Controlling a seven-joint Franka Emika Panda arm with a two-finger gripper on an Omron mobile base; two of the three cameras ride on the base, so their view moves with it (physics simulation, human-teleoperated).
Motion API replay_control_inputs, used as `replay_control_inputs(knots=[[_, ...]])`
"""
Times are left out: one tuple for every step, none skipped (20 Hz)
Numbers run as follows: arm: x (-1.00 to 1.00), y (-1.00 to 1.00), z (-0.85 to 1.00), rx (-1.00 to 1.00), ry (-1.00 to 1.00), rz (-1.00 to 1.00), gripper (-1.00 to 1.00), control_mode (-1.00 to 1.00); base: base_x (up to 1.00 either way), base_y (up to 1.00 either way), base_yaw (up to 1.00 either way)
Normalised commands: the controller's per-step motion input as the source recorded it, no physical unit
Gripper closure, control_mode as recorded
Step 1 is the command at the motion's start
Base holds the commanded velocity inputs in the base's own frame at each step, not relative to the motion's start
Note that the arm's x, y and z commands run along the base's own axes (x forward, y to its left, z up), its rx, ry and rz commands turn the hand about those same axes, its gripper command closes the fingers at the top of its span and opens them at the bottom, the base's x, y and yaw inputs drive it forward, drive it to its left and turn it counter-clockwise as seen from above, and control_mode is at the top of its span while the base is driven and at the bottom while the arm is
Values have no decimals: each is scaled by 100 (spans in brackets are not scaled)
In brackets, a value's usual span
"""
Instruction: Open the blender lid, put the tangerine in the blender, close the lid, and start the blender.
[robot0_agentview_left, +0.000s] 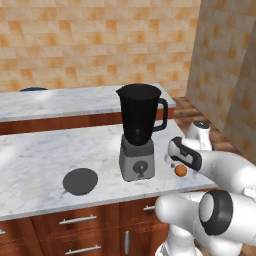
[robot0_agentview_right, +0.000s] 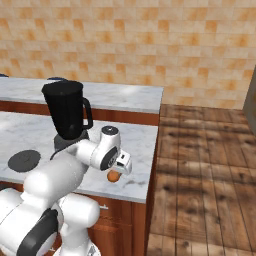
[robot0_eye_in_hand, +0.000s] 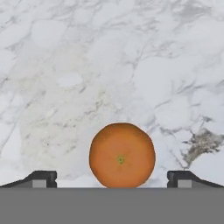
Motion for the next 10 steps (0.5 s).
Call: replay_control_inputs(knots=[[21, -4, -18, 0, 0, 14, -100, -100, 0, 0, 0], [13, 0, -26, 0, 0, 13, -100, -100, 0, 0, 0], [9, 0, -34, 0, 0, 12, -100, -100, 0, 0, 0], [0, 0, -31, 0, 0, 11, -100, -100, 0, 0, 0], [0, 0, -30, 0, 0, 10, -100, -100, 0, 0, 0], [0, 0, -25, 0, 0, 9, -100, -100, 0, 0, 0], [0, 11, -26, 0, 0, 8, -100, -100, 0, 0, 0], [0, 7, -25, 0, 0, 8, -100, -100, 0, 0, 0], [0, 6, -29, 0, 0, 9, -100, -100, 0, 0, 0], [0, 0, -27, 0, 0, 8, -100, -100, 0, 0, 0]])
